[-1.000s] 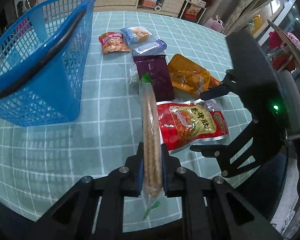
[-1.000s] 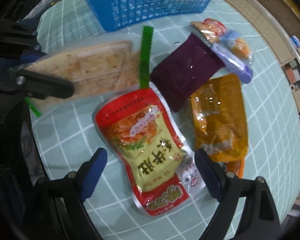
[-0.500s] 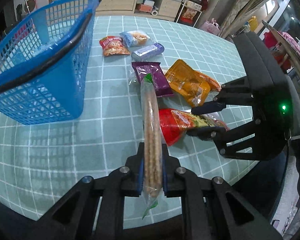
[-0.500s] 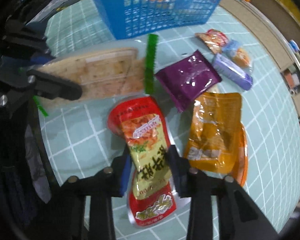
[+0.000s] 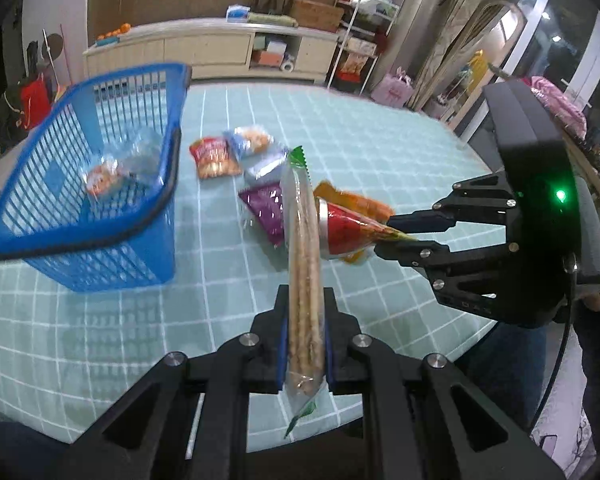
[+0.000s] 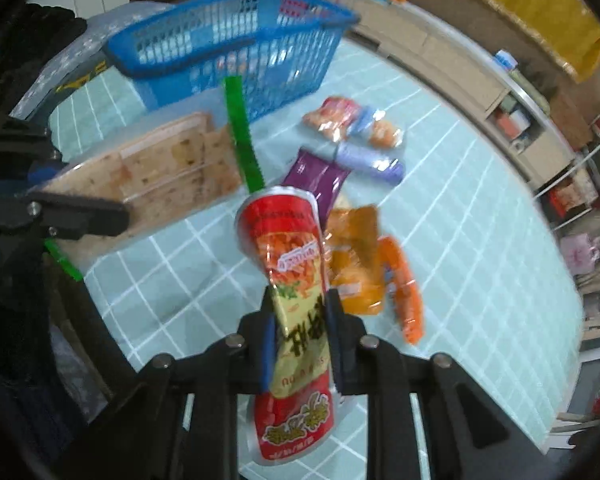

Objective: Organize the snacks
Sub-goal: 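Carry both packs over the basket and open the left tool to drop crackers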

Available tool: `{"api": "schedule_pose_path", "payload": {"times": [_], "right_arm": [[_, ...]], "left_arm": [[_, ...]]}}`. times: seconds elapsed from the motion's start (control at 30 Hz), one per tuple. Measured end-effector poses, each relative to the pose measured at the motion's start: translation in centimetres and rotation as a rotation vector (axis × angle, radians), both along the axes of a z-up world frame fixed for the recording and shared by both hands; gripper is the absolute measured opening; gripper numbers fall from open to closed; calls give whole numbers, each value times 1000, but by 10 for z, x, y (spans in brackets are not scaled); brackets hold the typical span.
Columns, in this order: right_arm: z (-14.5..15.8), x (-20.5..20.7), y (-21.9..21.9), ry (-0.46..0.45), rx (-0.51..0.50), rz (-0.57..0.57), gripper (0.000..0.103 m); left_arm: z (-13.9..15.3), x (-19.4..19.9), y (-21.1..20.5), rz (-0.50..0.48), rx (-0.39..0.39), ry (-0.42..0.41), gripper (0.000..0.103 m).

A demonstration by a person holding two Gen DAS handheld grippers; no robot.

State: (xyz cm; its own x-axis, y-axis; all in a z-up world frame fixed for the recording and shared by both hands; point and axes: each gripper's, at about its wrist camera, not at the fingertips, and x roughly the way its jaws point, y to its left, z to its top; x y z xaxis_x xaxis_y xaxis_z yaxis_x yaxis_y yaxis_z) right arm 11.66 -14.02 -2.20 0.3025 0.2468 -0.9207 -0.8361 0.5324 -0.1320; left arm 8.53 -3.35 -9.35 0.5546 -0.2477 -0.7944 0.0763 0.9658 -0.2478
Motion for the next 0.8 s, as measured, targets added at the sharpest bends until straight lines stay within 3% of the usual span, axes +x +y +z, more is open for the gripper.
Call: {"api": "schedule_pose_path", "payload": {"times": [0.23, 0.53, 0.8], "right_arm": [[49, 3, 7, -79, 40, -63, 26], [75, 26, 54, -134, 99, -72, 26], [82, 35, 102, -117, 146, -67, 26]], "left_arm": [[41, 5, 16, 1, 19, -82, 12], [79, 23, 68, 51, 57, -131, 12], [94, 41, 118, 105, 98, -124, 12]]}}
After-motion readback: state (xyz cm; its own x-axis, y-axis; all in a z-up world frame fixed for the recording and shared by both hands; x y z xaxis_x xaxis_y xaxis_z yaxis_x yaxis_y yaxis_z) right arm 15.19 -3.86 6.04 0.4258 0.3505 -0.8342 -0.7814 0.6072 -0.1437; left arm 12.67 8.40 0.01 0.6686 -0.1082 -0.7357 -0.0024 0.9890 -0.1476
